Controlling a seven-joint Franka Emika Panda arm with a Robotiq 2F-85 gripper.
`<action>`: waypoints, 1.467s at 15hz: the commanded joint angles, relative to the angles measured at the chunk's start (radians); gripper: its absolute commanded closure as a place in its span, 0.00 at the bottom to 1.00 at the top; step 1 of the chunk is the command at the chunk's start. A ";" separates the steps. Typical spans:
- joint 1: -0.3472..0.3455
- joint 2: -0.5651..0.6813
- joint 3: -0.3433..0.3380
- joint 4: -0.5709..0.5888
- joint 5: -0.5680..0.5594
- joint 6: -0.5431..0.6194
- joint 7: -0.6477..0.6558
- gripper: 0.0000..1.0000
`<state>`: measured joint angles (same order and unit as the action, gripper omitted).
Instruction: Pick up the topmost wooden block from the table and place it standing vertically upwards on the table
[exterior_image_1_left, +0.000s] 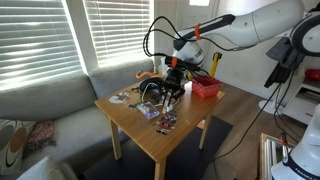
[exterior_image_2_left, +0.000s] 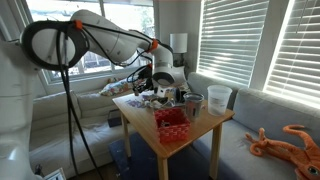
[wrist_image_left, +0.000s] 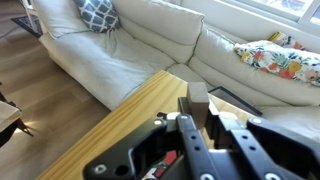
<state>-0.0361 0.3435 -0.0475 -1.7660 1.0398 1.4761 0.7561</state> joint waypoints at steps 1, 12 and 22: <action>0.007 0.010 -0.006 0.010 0.002 -0.005 0.001 0.82; 0.013 0.102 0.010 0.067 0.042 -0.016 0.027 0.96; 0.046 0.154 0.031 0.114 0.132 0.111 0.049 0.96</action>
<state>0.0082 0.4708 -0.0254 -1.6867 1.1180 1.5686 0.7787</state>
